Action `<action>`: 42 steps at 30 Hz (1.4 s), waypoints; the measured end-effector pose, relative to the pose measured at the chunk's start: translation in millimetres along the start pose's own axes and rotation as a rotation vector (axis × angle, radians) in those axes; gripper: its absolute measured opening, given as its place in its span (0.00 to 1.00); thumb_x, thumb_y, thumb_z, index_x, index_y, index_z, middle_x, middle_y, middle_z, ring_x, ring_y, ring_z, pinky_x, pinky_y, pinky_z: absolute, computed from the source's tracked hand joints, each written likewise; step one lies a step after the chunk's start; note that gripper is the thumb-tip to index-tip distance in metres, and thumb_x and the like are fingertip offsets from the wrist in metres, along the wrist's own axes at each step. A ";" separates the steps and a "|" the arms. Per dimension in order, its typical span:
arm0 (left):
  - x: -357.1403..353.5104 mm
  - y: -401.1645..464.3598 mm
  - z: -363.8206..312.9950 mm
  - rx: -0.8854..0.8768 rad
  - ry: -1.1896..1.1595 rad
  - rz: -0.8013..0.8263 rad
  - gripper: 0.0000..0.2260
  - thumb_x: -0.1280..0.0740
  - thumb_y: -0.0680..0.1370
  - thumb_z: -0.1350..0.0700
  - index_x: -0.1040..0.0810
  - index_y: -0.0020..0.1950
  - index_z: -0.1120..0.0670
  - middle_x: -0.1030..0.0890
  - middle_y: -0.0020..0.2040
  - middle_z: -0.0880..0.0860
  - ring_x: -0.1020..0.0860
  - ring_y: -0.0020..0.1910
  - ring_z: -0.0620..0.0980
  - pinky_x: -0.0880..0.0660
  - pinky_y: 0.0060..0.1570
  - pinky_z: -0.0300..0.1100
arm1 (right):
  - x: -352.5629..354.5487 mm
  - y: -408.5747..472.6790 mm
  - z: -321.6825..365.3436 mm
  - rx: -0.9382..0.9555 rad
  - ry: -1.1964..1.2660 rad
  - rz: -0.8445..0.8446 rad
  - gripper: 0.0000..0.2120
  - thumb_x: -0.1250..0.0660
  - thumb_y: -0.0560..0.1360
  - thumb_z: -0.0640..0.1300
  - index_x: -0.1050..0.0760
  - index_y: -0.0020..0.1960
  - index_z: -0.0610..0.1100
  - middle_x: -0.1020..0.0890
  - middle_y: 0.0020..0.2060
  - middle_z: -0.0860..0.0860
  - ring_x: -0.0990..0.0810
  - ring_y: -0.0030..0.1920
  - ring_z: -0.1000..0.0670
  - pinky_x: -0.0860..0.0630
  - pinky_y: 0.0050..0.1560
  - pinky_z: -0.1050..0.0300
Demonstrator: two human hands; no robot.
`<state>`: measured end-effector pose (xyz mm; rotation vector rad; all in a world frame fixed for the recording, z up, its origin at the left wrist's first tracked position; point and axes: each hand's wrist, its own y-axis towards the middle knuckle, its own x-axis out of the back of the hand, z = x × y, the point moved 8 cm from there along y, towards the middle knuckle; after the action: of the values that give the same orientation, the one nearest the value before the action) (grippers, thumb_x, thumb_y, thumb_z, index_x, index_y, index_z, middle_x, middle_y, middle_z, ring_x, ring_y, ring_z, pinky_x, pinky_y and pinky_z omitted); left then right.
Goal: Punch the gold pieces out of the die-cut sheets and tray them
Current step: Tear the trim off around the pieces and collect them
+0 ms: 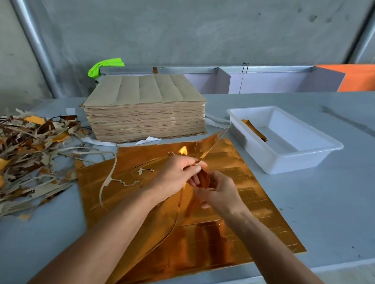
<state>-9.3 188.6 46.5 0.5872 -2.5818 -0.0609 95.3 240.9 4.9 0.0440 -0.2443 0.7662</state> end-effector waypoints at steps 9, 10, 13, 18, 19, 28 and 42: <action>62.1 -15.1 64.5 0.386 -0.457 -0.619 0.09 0.42 0.82 0.62 0.22 0.47 0.59 0.20 0.37 0.54 0.26 0.25 0.44 0.29 0.23 0.34 | 19.7 -10.6 -59.8 -0.340 0.312 -0.246 0.03 0.38 0.78 0.36 0.25 0.47 0.39 0.20 0.45 0.40 0.17 0.45 0.43 0.17 0.43 0.51; 66.2 -15.5 69.4 0.404 -0.458 -0.641 0.10 0.42 0.82 0.62 0.22 0.47 0.59 0.22 0.35 0.54 0.28 0.24 0.44 0.33 0.21 0.33 | 22.0 -12.9 -63.4 -0.357 0.386 -0.270 0.03 0.38 0.78 0.37 0.25 0.48 0.39 0.19 0.45 0.40 0.18 0.45 0.42 0.17 0.43 0.51; 72.1 -13.3 75.3 0.395 -0.343 -0.627 0.10 0.42 0.82 0.60 0.22 0.46 0.57 0.26 0.33 0.52 0.33 0.24 0.43 0.39 0.19 0.31 | 30.5 -15.8 -60.7 -0.315 0.454 -0.351 0.05 0.37 0.79 0.39 0.24 0.49 0.40 0.20 0.42 0.43 0.20 0.40 0.45 0.19 0.38 0.55; 60.2 -7.8 67.1 0.284 0.201 -0.437 0.11 0.41 0.81 0.56 0.24 0.40 0.52 0.25 0.32 0.49 0.28 0.30 0.44 0.32 0.31 0.38 | 43.2 -11.8 -49.1 -0.184 0.392 -0.471 0.07 0.39 0.80 0.44 0.24 0.44 0.47 0.20 0.42 0.47 0.21 0.44 0.45 0.21 0.45 0.48; 54.6 -7.3 64.6 0.249 0.229 -0.387 0.11 0.39 0.81 0.55 0.25 0.39 0.52 0.25 0.31 0.48 0.28 0.28 0.41 0.32 0.29 0.35 | 43.8 -10.8 -46.5 -0.153 0.351 -0.469 0.07 0.39 0.80 0.45 0.24 0.45 0.48 0.20 0.42 0.49 0.20 0.45 0.46 0.20 0.46 0.48; 17.4 -2.0 88.3 0.321 0.475 -0.068 0.14 0.42 0.82 0.56 0.31 0.36 0.53 0.26 0.37 0.50 0.26 0.41 0.50 0.29 0.44 0.47 | 127.5 -23.5 -73.2 -0.294 0.370 -0.915 0.07 0.42 0.80 0.42 0.26 0.47 0.45 0.26 0.34 0.50 0.29 0.33 0.51 0.31 0.34 0.58; -1.7 25.1 17.4 0.201 -0.197 -0.192 0.09 0.41 0.82 0.52 0.23 0.57 0.45 0.21 0.48 0.48 0.27 0.31 0.42 0.31 0.29 0.33 | 96.3 30.8 46.9 0.195 -0.706 -0.542 0.17 0.44 0.79 0.35 0.21 0.60 0.46 0.19 0.53 0.45 0.20 0.50 0.43 0.21 0.51 0.49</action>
<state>-26.1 211.0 34.1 0.9457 -2.7323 0.0826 131.3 322.6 71.5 0.5503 -0.7905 0.2037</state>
